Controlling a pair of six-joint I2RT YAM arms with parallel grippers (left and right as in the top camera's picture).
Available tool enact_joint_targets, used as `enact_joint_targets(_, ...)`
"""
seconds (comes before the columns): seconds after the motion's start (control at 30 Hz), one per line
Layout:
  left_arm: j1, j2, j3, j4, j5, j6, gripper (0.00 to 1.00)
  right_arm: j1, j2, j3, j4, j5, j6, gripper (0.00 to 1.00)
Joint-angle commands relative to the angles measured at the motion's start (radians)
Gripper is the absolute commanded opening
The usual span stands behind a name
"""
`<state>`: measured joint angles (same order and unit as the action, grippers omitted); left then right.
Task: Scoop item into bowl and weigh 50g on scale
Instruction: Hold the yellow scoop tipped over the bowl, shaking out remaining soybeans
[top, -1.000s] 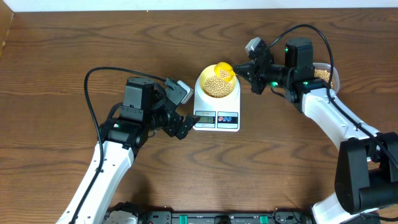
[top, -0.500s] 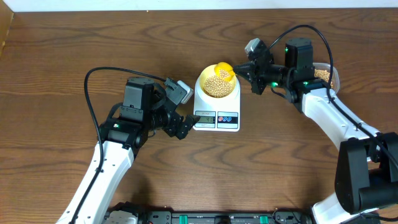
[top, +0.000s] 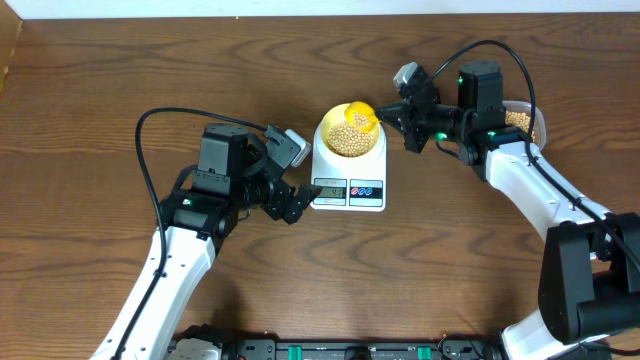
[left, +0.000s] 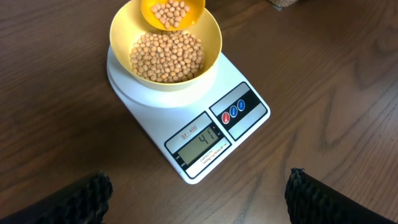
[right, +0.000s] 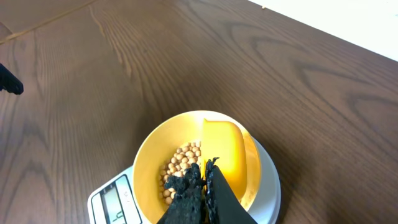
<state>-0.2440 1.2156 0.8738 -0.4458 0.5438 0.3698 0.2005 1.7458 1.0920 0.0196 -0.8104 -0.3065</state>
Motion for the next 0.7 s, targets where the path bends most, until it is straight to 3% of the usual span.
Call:
enact_joint_targets(0.0,0.003,-0.009,-0.002,-0.002,-0.006,0.002,0.91,0.011,0.007,0.005,-0.001,-0.011,0.063,0.01)
enact_joint_targets(0.33,0.003,-0.009,-0.002,-0.002,-0.006,0.002,0.91,0.010,0.007,0.005,0.027,-0.075,0.303,0.01)
enact_joint_targets(0.67,0.003,-0.009,-0.002,-0.002,-0.006,0.002,0.91,0.010,0.007,0.005,0.050,-0.169,0.358,0.01)
